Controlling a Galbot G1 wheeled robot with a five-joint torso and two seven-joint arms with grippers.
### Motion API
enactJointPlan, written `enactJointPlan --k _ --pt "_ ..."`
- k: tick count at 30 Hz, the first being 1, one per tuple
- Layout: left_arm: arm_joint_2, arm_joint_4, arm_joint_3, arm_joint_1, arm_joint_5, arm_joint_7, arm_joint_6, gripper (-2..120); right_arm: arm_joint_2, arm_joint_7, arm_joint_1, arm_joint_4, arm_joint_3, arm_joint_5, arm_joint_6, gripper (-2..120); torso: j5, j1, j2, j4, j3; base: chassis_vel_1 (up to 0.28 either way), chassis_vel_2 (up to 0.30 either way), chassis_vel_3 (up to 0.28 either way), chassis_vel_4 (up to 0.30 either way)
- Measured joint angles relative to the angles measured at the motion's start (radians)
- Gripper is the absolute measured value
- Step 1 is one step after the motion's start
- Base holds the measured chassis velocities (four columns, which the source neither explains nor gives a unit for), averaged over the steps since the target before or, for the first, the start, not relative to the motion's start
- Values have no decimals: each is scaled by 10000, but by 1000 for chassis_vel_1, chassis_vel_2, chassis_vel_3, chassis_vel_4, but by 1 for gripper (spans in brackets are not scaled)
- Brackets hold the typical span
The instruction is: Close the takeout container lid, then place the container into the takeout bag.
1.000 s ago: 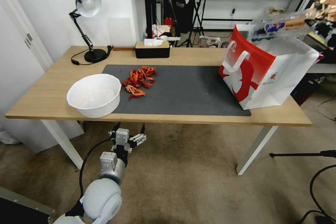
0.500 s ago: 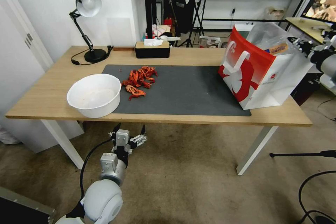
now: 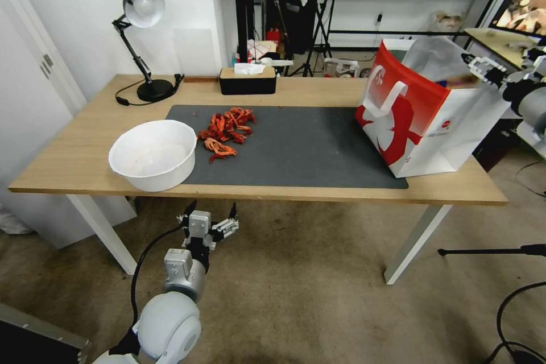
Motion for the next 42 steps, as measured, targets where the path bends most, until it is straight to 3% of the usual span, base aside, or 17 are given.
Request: enactJointPlan --k 15,24,33,42 --pt "10 -210 -138 152 -1 144 -46 100 -167 -127 -355 568 149 -228 166 100 0 0 0 1 -1 0 0 0 0" --pt "-110 -220 -191 305 9 362 -513 100 -471 -250 -1833 2429 814 65 613 100 -2 0 0 1 -1 0 0 0 0" --pt "-213 -198 -553 562 82 604 -877 100 -505 -1020 -3977 4288 1322 -1443 2257 100 -2 -1 0 1 -3 0 0 0 0" --pt "-425 -210 -823 932 303 877 -1219 100 589 -1189 -6057 5547 973 -3791 3206 100 -2 0 1 3 -1 0 0 0 0"
